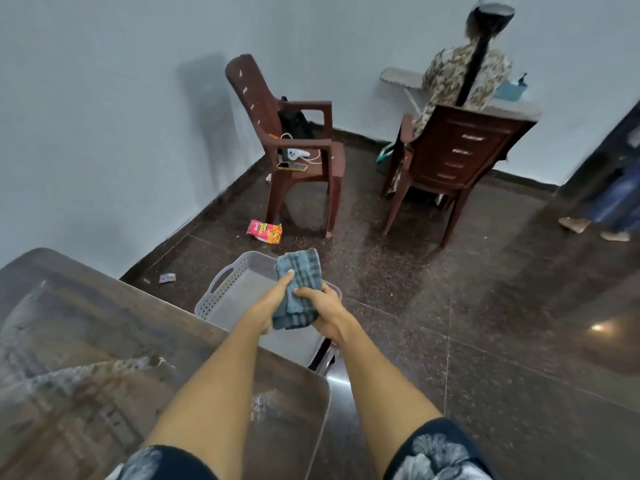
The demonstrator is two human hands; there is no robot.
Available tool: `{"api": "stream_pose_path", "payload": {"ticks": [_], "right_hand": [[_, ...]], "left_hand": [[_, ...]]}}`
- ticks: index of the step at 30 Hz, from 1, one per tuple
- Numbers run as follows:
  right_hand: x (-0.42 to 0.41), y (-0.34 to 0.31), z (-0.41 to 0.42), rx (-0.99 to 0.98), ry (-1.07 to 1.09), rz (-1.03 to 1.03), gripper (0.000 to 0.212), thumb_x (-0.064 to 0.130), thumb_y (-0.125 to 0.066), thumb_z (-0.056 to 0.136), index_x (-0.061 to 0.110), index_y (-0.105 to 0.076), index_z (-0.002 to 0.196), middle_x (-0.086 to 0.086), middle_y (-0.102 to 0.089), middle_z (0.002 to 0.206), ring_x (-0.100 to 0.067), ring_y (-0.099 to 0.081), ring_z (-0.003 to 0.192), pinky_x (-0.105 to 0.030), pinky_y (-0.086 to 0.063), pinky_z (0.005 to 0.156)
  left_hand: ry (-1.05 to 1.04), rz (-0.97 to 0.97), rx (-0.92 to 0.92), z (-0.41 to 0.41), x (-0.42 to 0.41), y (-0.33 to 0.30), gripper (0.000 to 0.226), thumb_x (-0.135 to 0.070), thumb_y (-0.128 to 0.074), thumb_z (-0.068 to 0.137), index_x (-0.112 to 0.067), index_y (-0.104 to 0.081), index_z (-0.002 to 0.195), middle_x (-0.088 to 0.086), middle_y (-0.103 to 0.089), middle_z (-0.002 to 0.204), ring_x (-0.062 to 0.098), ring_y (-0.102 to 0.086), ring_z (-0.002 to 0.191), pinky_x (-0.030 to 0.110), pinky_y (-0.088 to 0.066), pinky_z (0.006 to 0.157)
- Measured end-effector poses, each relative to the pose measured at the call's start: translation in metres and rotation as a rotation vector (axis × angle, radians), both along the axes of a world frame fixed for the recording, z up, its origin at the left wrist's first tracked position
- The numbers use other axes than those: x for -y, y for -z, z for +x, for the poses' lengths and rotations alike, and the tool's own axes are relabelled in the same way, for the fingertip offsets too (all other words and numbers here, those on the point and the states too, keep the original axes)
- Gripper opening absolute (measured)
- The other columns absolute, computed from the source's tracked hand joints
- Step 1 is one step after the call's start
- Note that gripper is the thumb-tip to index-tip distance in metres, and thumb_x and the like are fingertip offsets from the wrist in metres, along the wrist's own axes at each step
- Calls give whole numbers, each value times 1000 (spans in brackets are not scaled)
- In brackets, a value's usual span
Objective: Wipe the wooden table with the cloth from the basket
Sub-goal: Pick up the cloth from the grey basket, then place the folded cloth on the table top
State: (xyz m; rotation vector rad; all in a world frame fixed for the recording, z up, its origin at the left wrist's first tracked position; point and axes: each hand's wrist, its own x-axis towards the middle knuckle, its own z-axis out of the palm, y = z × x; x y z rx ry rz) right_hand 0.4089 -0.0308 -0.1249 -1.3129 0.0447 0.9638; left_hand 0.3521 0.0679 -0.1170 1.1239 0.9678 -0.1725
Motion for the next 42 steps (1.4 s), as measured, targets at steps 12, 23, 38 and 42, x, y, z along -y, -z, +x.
{"api": "stream_pose_path", "payload": {"ticks": [12,23,38,42], "right_hand": [[103,-38,-124,-67,-173,-128,52,26,-72,74,10,-56,121,-10,-67,110,-24,-66,93,-32,-56,67],[64,-34,-212,34,-628,-121,40,15,-59,88,2,-54,125,-9,-64,100,-20,-62,77,-30,-53,60],[-4,-15,-436,21,-1192,-128,26,20,-73,79,16,-47,78,-9,-65,101,-23,-63,88,-35,-55,68],[5,-13,-499,33,-1313,-123,27,24,-73,80,19,-47,73,-5,-65,91,-19,-62,79,-30,-54,65]], "left_hand": [[-205,435,50,-138,101,-25,45,-22,-73,77,0,-59,114,20,-64,109,34,-61,93,38,-50,78],[-575,403,0,-278,103,-44,38,-20,-69,82,0,-58,113,17,-63,111,27,-57,80,34,-46,70],[-1185,419,-210,-522,115,-26,41,-25,-75,76,-6,-62,110,13,-65,110,26,-61,88,37,-51,78],[-1294,388,-242,-588,137,-21,37,-24,-74,77,-5,-62,106,14,-65,108,28,-61,89,38,-51,78]]}}
